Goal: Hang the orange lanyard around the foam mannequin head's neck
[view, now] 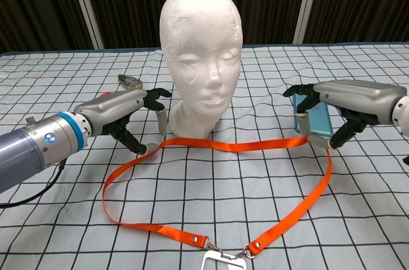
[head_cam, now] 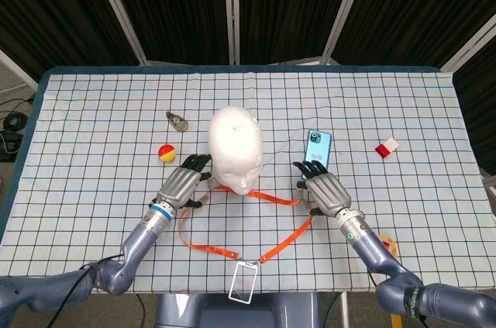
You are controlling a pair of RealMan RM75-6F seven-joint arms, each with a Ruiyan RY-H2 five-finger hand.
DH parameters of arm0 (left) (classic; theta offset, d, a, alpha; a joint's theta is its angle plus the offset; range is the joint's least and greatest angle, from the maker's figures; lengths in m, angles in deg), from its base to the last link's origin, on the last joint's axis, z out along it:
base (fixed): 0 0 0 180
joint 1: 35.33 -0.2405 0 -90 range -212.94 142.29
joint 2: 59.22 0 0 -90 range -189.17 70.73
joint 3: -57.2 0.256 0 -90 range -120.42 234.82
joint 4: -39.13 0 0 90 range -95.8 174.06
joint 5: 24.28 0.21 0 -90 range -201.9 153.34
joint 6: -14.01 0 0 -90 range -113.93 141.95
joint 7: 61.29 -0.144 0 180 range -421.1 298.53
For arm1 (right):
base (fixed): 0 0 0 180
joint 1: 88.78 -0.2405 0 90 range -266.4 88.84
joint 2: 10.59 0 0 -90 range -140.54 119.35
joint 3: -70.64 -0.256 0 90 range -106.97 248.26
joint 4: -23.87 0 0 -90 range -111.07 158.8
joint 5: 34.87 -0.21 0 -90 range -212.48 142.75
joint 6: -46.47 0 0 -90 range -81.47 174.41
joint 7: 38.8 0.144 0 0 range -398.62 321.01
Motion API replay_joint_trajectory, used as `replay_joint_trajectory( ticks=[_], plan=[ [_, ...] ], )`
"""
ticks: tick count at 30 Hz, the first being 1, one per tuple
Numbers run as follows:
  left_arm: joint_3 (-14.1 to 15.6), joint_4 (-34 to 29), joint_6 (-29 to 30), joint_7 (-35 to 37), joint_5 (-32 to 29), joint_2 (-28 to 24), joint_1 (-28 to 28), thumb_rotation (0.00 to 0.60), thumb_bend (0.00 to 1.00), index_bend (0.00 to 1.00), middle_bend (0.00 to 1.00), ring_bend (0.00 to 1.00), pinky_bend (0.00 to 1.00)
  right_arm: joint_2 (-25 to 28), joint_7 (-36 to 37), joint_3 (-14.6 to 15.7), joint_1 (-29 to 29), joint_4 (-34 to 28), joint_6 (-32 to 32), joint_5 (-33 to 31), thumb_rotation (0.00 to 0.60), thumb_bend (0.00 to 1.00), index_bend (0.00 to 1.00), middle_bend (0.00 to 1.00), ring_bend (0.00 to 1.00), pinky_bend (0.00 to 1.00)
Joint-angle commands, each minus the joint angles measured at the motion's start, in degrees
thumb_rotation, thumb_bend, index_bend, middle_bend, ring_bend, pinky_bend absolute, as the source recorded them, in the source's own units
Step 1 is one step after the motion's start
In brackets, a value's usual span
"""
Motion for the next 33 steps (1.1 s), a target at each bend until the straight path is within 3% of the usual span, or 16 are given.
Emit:
replay_joint_trajectory(
  ticks=[1,13,27,33],
  plan=[
    [-0.02,0.54,-0.59,-0.38,-1.28,0.53,0.03,0.600,0.35,0.48,0.00,0.00,0.00,-0.03,0.04,0.13,0.02,0.02,-0.02,0.10,0.600,0.44,0.75,0.06,0.00,0.00],
    [-0.04,4.30,-1.67,-0.39,-3.60,2.86,0.48,0.600,0.35,0.48,0.00,0.00,0.00,-0.14,0.66,0.41,0.04,0.66,0.18,0.10,0.600,0.44,0.75,0.06,0.00,0.00],
    [-0.38,4.31,-1.84,-1.47,-5.89,2.68,0.41,0.600,0.38,0.48,0.00,0.00,0.00,-0.61,0.85,0.73,-0.06,1.05,0.23,0.52,0.600,0.44,0.75,0.06,0.00,0.00],
    [-0.21,4.75,-2.47,-1.39,-6.62,3.06,0.50,0.600,0.47,0.48,0.00,0.00,0.00,-0.48,0.98,0.73,-0.01,1.04,0.13,0.53,0.600,0.44,0.75,0.06,0.00,0.00]
  ],
)
